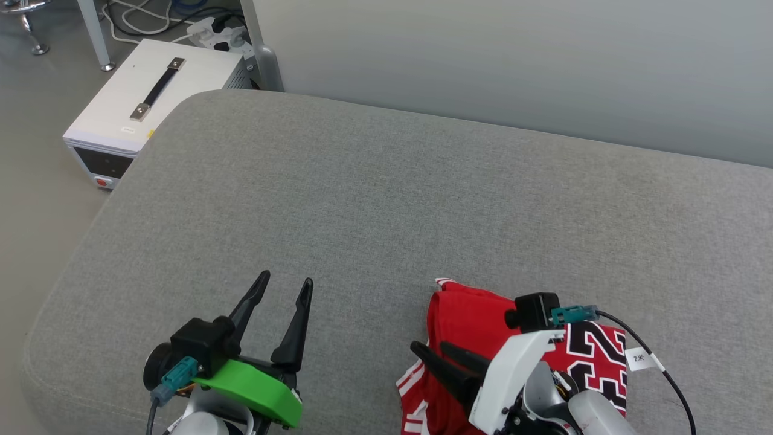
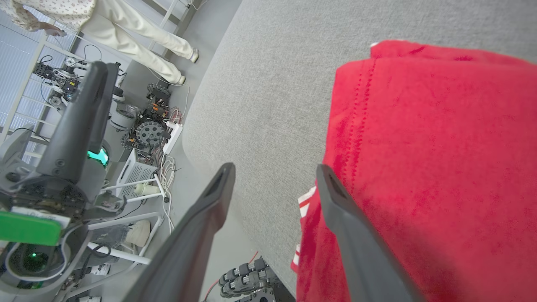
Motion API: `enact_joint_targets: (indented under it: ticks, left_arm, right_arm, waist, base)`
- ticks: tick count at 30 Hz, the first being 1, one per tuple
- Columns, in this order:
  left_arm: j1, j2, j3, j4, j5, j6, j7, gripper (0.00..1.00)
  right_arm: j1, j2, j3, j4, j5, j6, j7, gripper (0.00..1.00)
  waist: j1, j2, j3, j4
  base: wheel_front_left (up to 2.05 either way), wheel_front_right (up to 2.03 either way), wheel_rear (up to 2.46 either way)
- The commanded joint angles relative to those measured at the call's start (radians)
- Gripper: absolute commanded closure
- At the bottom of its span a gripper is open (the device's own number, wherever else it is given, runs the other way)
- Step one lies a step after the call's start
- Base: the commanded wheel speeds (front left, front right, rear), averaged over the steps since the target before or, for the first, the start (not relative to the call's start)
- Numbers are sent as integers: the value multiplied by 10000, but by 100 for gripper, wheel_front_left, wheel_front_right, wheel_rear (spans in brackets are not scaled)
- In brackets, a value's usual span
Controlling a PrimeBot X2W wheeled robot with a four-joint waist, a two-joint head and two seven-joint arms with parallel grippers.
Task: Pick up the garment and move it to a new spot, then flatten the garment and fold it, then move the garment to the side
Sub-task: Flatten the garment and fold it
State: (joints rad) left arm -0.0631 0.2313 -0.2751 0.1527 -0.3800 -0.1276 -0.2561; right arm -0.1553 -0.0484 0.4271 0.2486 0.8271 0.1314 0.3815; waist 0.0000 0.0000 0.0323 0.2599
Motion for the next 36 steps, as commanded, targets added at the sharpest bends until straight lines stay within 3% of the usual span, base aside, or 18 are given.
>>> enact_joint_targets:
  ticks: [1, 6, 11, 21, 25, 30, 36]
  left_arm:
    - [-139, 9, 25, 14, -60, -31, -57, 0]
    - [-43, 27, 23, 12, -70, -31, -57, 0]
    - [35, 15, 45, -45, -99, -31, -57, 0]
    - [20, -69, 121, -196, -199, -31, -57, 0]
    - [36, -132, 168, -264, -229, -31, -57, 0]
    - [144, -186, 235, -370, -246, -31, -57, 0]
    - [323, -225, 468, -560, -165, -31, -57, 0]
  right_arm:
    - [-203, -19, 114, -93, 203, -7, -83, 0]
    - [-459, -19, 213, -271, 228, -7, -223, 0]
    - [-901, -180, -254, -538, -1334, -7, -384, 0]
    - [-1337, -2435, -1010, -1511, -3978, -7, -1743, 0]
    - [-948, -3002, -1695, -1775, -4817, -7, -2521, 0]
    - [10, -2991, -2798, -2223, -5323, -7, -3270, 0]
    - [1182, -2361, -3916, -2817, -5663, -7, -4224, 0]
  waist:
    - [0, 0, -72, -46]
    - [0, 0, -241, -204]
    - [0, 0, -340, -490]
    - [0, 0, -353, -1162]
    - [0, 0, -351, -1380]
    - [0, 0, -377, -1600]
    - [0, 0, -366, -1765]
  base:
    - [0, 0, 0]
    - [0, 0, 0]
    - [0, 0, 0]
    - [0, 0, 0]
    - [0, 0, 0]
    - [0, 0, 0]
    - [0, 0, 0]
